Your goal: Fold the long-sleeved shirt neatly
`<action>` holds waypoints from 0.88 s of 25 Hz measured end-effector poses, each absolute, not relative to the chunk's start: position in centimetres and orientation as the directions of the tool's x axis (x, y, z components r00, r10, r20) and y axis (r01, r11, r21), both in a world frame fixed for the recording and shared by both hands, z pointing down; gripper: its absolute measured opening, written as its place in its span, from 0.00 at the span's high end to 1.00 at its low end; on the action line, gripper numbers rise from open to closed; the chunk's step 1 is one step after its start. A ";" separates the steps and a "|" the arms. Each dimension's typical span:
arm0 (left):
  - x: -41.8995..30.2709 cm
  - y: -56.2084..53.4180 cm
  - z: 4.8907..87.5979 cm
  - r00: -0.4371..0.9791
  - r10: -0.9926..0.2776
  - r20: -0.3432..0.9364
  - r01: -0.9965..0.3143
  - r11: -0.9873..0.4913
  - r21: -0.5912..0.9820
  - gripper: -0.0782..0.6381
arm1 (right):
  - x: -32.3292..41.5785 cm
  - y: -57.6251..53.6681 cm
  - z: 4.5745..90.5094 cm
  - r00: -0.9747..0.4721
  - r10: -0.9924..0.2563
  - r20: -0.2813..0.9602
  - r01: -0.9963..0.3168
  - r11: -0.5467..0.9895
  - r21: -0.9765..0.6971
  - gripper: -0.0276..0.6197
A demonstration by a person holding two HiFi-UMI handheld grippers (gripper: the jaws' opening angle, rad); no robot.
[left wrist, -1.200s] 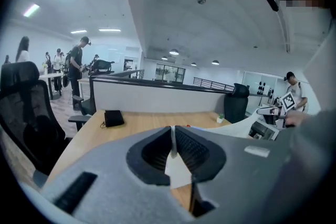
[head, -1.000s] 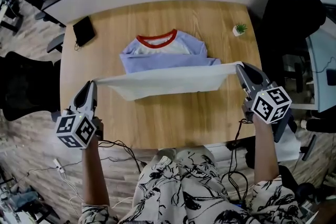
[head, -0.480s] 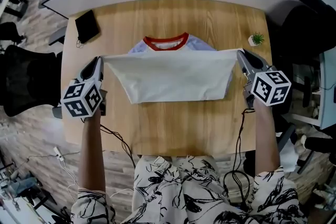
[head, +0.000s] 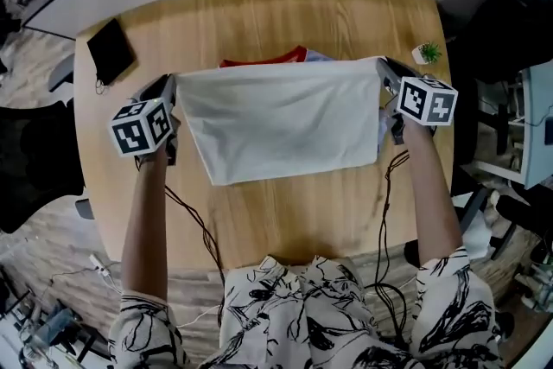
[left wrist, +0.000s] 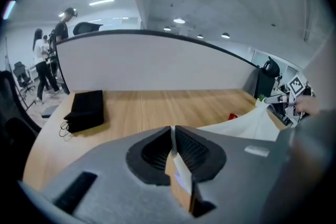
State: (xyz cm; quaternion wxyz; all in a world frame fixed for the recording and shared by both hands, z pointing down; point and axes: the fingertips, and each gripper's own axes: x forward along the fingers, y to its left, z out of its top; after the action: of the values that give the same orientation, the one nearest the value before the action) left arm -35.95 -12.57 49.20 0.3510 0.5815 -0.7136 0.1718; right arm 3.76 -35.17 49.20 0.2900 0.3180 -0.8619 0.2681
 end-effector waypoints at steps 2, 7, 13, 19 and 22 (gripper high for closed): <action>-36.6 -13.5 51.2 -0.047 -0.695 0.717 -0.934 0.285 0.214 0.85 | 3.3 -36.2 50.9 -0.613 -0.387 0.689 -0.722 0.628 -0.290 0.90; -37.2 -14.6 54.5 -0.003 -0.656 0.755 -0.926 0.286 0.245 0.85 | 2.3 -37.7 54.0 -0.584 -0.358 0.729 -0.741 0.602 -0.299 0.90; -38.4 -14.8 56.6 -0.002 -0.657 0.754 -0.905 0.323 0.278 0.80 | 2.3 -38.8 55.9 -0.568 -0.352 0.744 -0.769 0.548 -0.329 0.79; -39.8 -14.0 55.7 -0.036 -0.691 0.722 -0.889 0.353 0.293 0.72 | 3.9 -40.5 54.1 -0.584 -0.414 0.698 -0.780 0.525 -0.341 0.66; -38.5 -12.5 54.6 -0.028 -0.694 0.720 -0.917 0.304 0.257 0.72 | 4.8 -39.6 53.3 -0.582 -0.416 0.698 -0.773 0.549 -0.317 0.66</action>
State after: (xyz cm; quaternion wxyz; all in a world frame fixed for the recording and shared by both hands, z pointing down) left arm -38.47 -12.52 54.60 0.3972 0.5729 -0.7030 0.1408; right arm 4.78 -39.58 53.25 0.2854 0.3572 -0.8326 0.3126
